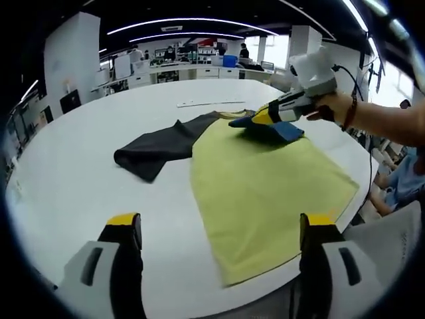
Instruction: Fold the garment on the visible template until the final outline fits inside the template.
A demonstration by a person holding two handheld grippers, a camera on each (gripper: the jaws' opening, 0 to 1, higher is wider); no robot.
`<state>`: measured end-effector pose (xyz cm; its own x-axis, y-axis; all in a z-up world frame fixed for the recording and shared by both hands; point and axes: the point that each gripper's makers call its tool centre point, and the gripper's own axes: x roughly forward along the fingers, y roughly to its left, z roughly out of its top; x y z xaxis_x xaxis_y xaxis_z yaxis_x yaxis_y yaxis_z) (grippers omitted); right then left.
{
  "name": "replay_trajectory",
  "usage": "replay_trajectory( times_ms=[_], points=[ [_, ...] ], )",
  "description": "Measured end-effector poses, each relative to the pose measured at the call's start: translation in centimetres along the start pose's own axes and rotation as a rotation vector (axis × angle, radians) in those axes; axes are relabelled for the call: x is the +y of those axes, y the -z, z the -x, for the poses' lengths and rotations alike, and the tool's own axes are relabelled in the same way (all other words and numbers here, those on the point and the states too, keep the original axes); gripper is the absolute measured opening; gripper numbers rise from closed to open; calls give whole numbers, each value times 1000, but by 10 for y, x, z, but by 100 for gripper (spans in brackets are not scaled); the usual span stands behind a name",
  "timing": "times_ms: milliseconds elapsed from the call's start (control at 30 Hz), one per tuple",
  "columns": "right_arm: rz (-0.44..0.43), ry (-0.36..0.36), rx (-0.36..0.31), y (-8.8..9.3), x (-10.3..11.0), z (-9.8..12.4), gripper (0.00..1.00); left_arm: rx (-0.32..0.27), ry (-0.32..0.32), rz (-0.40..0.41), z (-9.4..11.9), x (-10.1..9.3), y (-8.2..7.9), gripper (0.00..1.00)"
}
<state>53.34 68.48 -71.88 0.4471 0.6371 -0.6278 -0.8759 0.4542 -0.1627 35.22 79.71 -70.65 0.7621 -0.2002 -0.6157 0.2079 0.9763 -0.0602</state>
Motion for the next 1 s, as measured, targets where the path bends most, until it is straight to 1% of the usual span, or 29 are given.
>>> replay_trajectory(
  times_ms=[133,233,267,367,467,600,733,767,867,1000],
  points=[
    [-14,-20,16,14,8,-10,0,4,-1,0,0,0,1,97],
    [-64,-59,30,23,18,-15,0,4,1,0,0,0,1,97],
    [-93,-74,33,26,22,-17,0,6,1,-1,0,0,1,96],
    [-117,-85,38,30,25,-18,6,7,-1,-3,0,0,1,96],
    [-198,-127,35,33,34,-19,11,6,-1,-3,1,0,1,96],
    [-242,-147,17,33,35,-15,16,5,-3,-1,2,1,2,96],
    [-322,-153,0,31,33,-5,19,10,-3,-3,2,0,4,96],
    [-329,-150,1,33,30,-1,19,7,-4,-2,2,0,4,96],
    [-333,-125,0,36,20,7,19,3,-4,0,3,1,3,96],
    [-315,-64,4,43,-3,15,18,6,-1,-3,2,0,4,96]
  ],
)
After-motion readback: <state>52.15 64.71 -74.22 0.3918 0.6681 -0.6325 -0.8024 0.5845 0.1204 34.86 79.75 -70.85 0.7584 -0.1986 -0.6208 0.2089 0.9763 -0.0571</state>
